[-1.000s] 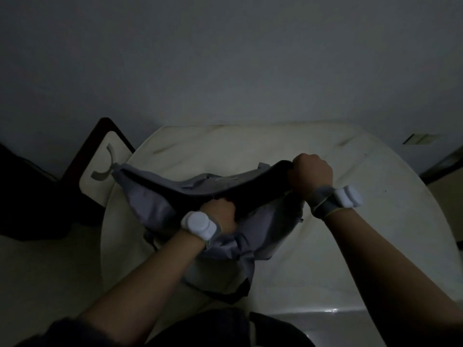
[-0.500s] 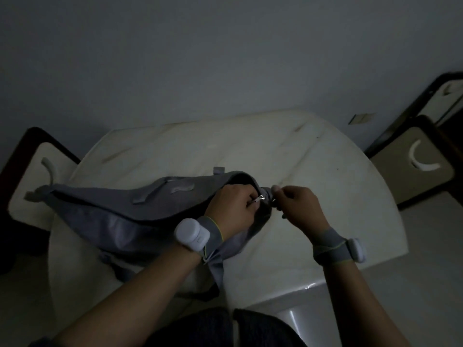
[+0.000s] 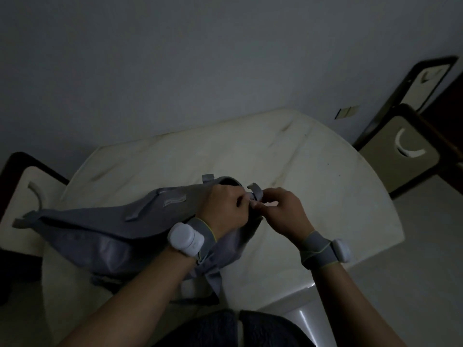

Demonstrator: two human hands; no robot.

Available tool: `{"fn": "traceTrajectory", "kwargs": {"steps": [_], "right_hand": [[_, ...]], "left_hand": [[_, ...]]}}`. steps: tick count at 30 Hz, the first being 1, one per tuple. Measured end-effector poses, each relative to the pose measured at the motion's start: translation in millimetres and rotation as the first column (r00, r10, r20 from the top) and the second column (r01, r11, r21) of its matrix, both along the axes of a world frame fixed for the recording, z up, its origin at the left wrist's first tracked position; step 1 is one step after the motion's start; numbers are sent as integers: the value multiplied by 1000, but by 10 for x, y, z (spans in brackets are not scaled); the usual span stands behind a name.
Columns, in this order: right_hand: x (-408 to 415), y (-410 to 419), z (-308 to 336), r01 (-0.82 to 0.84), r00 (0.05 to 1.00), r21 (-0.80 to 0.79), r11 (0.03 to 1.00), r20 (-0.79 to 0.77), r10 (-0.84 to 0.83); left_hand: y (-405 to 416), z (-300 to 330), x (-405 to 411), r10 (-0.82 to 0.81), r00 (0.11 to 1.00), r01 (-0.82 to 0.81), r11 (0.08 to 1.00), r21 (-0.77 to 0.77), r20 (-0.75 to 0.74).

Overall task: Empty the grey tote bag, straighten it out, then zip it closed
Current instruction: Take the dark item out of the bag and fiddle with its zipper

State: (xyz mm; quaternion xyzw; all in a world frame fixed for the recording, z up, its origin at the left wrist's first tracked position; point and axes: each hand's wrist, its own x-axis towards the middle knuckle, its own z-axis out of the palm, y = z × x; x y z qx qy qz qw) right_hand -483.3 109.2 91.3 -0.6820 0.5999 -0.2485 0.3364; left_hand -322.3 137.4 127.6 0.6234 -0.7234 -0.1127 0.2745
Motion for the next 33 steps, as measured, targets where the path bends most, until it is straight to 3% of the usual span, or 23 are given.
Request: {"fn": "traceTrajectory", "kwargs": {"steps": [6,10,13,17,21,23,28,33], "right_hand": [[166,-58,23,46,991,-126,991,-121,-61],[175,-205,112,9,987,-5,1000,-161,-10],[154,-268,151,0,1000,136,991,18,-2],[98,-244,20,-67,950,325,943,309,-39],[189,-223,-93,-103,842,428,898,518,-150],[304,-200,-125,-41,790,437,899,565,-239],[554,-85,-79,343,785,311,886,424,-453],[666,-133,157,320,679,224,921,623,-387]], "left_hand": [[-37,-120,-21,57,997,-54,998,38,-58],[-43,-213,18,121,977,-117,993,31,-177],[-124,-260,77,168,938,-131,982,138,-303],[-177,-261,138,115,925,9,947,321,-363],[-151,-227,49,99,938,-2,960,281,-333],[-198,-259,2,161,912,-65,964,256,-377],[-290,-110,-87,263,862,-209,963,169,-433],[-389,172,-23,242,839,-194,970,147,-488]]}}
